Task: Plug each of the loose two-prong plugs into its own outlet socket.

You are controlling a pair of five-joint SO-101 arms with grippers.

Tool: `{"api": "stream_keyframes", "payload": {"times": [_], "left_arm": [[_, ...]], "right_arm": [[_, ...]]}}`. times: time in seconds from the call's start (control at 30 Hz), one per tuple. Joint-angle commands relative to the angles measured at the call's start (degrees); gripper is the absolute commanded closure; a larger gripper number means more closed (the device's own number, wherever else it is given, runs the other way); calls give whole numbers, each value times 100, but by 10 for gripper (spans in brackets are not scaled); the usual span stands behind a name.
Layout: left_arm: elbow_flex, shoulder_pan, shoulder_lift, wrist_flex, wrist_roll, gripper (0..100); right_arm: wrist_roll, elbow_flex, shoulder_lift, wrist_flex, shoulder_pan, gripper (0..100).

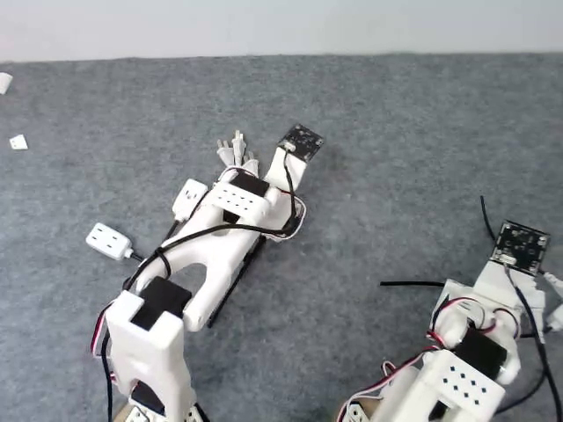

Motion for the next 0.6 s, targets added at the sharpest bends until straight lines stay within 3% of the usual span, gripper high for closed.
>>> {"api": "stream_keyframes", "payload": {"times": [0.0,0.13,0.27,0.57], "left_arm": [[-171,185,-44,343,677,988],[-207,132,-105,642,2189,988],[-286,167,-185,879,2936,988],[-189,176,-633,888,2347,982]], "right_arm": [[62,-44,-31,-136,-48,990],[62,-44,-31,-136,-57,990],[62,-44,-31,-136,-57,990],[62,-44,-22,-136,-57,990]]}}
